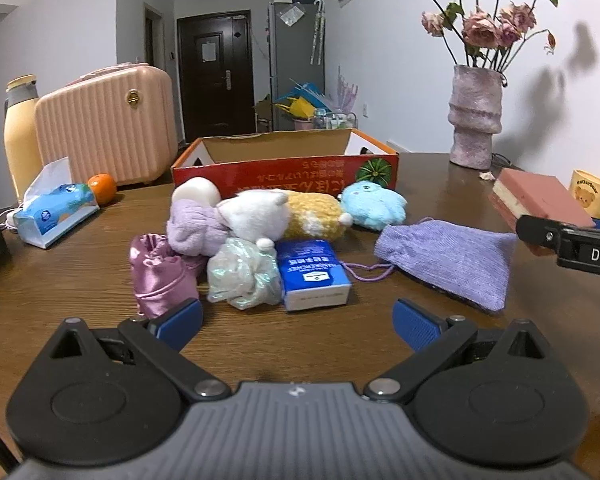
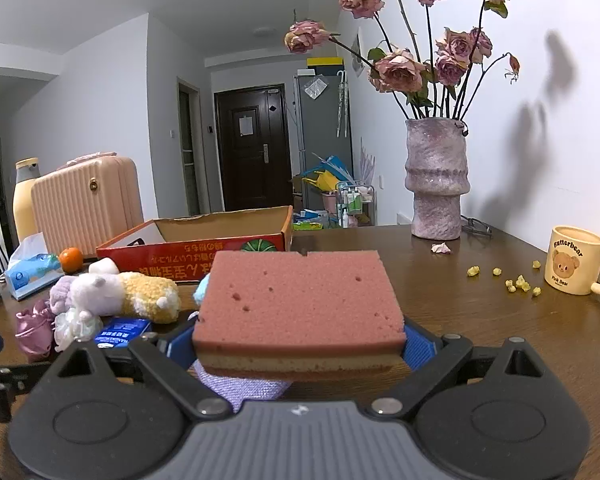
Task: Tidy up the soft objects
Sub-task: 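Lift the sponge with the right gripper while the left gripper approaches the blue handkerchief pack, then grasp the blue handkerchief pack with the left gripper while the right gripper holds the sponge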
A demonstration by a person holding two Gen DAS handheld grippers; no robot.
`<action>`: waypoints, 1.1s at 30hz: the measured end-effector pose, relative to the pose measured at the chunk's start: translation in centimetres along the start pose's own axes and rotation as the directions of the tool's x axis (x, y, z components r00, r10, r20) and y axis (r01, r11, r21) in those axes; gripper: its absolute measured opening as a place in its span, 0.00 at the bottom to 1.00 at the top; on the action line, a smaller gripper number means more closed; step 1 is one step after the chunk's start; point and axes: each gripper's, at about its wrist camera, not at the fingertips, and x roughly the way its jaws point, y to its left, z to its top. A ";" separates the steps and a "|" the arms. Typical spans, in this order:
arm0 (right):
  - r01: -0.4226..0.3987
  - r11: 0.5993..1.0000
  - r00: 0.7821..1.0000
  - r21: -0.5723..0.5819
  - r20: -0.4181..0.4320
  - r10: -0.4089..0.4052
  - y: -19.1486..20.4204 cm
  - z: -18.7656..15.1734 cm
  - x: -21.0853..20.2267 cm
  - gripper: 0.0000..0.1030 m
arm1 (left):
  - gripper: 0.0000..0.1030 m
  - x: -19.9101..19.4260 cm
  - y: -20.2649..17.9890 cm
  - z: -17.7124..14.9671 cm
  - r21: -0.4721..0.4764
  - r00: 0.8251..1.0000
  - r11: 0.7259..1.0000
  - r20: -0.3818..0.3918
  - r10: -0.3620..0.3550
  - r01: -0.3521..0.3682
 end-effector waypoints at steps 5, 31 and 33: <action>0.004 1.000 1.000 0.013 -0.003 -0.004 -0.4 0.0 0.0 0.95 | 1.00 0.5 -0.8 0.1 0.018 1.000 1.000 -0.017 -0.018 0.018; 0.054 0.997 0.998 0.049 -0.046 -0.052 -3.3 0.0 0.8 0.95 | 0.75 5.8 -3.6 3.0 0.080 0.993 0.990 -0.050 -0.112 0.115; 0.055 0.997 0.997 0.046 -0.049 -0.053 -3.2 0.0 0.9 0.95 | 0.74 6.6 -3.4 3.1 0.072 0.991 0.990 -0.069 -0.114 0.119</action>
